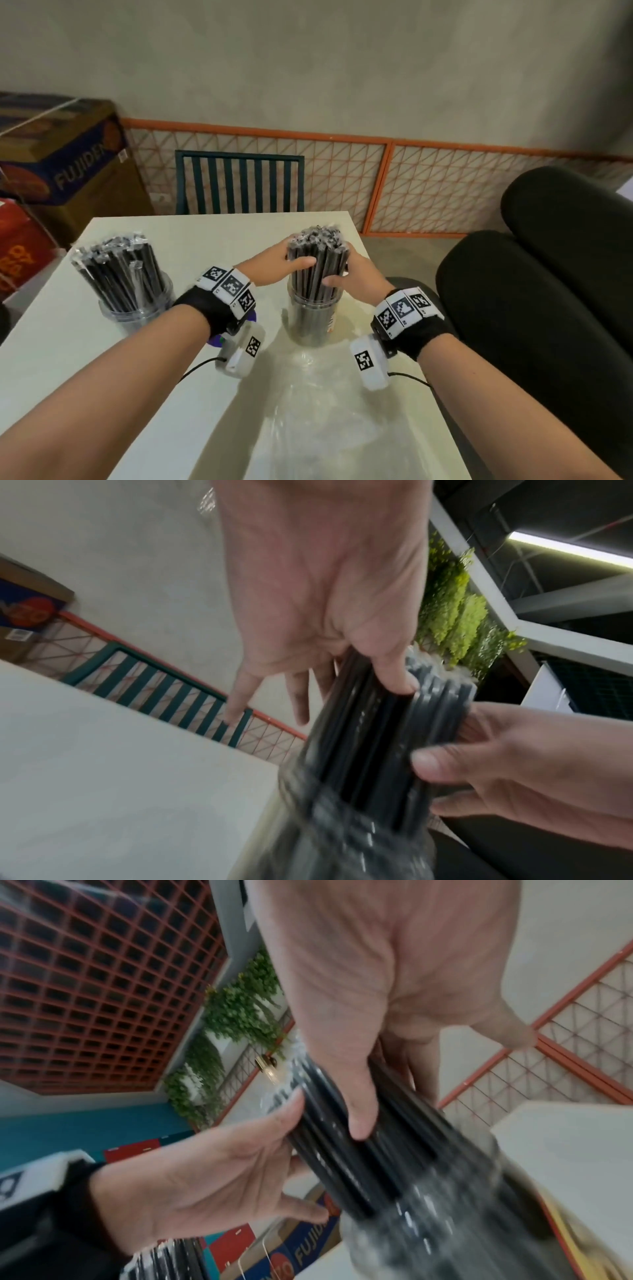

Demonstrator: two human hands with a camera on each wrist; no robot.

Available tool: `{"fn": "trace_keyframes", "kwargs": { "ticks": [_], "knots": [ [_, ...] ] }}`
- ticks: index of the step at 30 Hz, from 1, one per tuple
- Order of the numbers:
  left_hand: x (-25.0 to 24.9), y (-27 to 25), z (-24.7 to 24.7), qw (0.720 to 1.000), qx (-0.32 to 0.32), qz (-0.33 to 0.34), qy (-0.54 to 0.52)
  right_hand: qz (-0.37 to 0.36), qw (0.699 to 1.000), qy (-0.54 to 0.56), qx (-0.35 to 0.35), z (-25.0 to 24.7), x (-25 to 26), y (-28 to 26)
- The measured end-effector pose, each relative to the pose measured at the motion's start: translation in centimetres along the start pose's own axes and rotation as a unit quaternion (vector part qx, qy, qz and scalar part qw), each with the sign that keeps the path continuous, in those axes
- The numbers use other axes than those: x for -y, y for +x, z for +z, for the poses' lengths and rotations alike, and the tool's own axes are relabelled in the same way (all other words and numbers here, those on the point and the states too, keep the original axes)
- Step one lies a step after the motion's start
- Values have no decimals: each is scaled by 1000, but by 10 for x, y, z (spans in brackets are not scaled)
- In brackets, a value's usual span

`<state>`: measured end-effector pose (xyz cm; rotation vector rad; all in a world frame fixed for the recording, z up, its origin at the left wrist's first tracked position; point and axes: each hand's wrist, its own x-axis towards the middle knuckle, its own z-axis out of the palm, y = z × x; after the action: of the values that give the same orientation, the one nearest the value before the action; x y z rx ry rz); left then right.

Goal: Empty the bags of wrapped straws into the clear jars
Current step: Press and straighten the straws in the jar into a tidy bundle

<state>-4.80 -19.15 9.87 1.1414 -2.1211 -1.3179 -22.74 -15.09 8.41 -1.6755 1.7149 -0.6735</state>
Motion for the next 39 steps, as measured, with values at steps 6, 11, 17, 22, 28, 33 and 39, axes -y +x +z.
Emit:
{"fn": "trace_keyframes", "kwargs": {
  "ticks": [6,11,17,22,28,33,39],
  "knots": [
    [-2,0,-33,983,141,-100,56,-61,984,-76,146,-27,-7,6],
    [12,-23,4,989,-20,-90,-113,-57,986,14,154,-17,-27,9],
    [4,-12,44,986,-132,-42,-98,-59,996,27,53,2,-20,17],
    [-7,-13,6,995,-21,-19,-96,-89,994,57,37,-16,-10,12],
    [3,-29,0,990,-7,-73,-118,-46,982,-59,176,-32,-38,15],
    [-2,-29,45,983,-104,-38,-149,-44,984,1,173,-19,-27,14],
    [-9,-12,39,973,-219,21,-68,-48,996,41,65,-19,-11,16]
  ]
}}
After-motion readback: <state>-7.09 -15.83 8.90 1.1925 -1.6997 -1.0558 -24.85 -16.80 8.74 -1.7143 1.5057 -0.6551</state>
